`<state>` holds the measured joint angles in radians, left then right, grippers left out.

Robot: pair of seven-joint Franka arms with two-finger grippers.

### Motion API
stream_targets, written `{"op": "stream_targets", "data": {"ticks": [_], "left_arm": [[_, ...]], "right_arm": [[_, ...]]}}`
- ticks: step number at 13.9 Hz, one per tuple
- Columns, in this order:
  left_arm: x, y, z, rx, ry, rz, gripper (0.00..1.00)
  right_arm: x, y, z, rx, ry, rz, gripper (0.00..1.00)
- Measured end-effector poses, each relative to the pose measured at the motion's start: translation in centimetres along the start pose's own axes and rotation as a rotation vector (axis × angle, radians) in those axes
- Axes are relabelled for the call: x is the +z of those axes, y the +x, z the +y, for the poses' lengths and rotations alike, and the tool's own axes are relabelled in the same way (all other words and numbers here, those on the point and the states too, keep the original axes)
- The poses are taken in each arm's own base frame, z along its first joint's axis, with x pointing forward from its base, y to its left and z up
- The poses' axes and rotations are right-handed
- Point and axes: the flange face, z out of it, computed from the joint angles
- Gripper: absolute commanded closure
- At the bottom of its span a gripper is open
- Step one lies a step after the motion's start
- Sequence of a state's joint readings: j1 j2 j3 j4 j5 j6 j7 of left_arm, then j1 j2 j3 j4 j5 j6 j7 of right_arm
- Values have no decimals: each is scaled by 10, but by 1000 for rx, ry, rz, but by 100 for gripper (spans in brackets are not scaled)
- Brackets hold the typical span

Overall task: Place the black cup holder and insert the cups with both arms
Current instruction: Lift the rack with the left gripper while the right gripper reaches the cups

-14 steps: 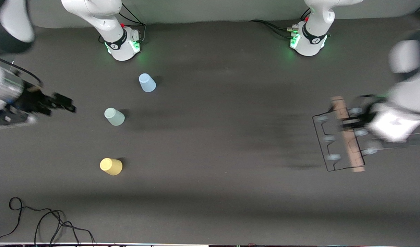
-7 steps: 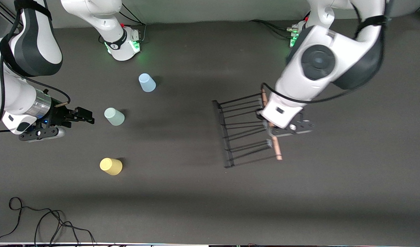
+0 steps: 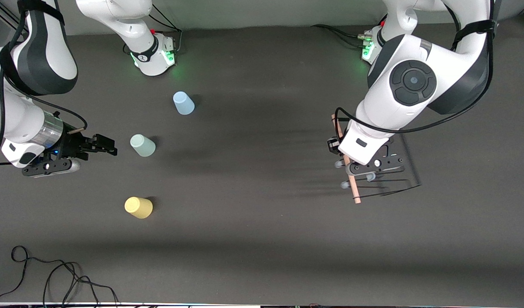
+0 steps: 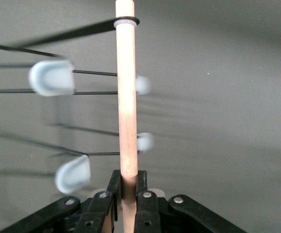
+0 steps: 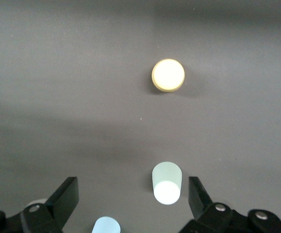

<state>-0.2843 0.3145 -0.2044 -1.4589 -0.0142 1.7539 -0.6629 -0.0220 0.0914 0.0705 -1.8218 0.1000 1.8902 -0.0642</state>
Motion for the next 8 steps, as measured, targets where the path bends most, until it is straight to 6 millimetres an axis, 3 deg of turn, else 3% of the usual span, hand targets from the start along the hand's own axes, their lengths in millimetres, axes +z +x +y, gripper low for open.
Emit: {"op": "stream_targets", "data": {"ticks": [5, 8], "left_arm": [[-1, -3, 4, 8, -5, 1, 100], [0, -2, 3, 6, -2, -2, 100]], "right_arm": [[33, 17, 6, 7, 1, 15, 0], [42, 20, 7, 9, 2, 7, 0]]}}
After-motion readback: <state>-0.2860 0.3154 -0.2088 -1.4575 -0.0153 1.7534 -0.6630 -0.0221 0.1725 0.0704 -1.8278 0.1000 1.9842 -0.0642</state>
